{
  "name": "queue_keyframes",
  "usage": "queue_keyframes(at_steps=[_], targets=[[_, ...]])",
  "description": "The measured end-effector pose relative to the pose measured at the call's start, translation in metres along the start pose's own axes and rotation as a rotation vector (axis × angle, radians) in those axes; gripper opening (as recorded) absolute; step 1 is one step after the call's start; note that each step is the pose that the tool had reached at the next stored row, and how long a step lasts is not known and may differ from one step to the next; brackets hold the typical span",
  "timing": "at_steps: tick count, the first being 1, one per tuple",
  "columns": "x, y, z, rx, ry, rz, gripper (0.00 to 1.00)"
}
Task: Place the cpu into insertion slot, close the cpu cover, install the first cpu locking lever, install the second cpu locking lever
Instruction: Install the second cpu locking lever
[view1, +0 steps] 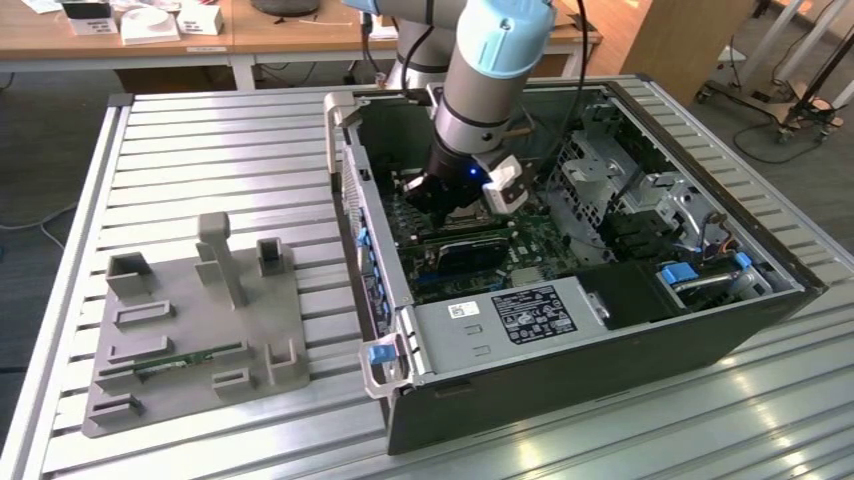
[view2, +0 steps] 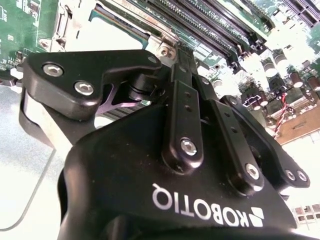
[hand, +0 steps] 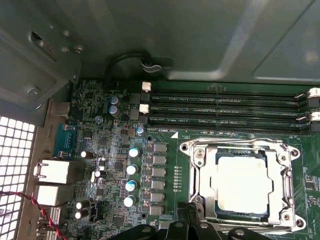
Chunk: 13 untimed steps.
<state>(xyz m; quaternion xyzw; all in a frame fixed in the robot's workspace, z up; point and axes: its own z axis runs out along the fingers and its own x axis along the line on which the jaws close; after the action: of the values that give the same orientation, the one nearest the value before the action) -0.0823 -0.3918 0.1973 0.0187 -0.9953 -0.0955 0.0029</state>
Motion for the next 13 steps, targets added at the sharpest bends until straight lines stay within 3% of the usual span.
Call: queue_keyframes(at_steps=[13], targets=[[0.0, -0.0012, 0.0044, -0.0143, 0.0009, -0.008, 0.1]])
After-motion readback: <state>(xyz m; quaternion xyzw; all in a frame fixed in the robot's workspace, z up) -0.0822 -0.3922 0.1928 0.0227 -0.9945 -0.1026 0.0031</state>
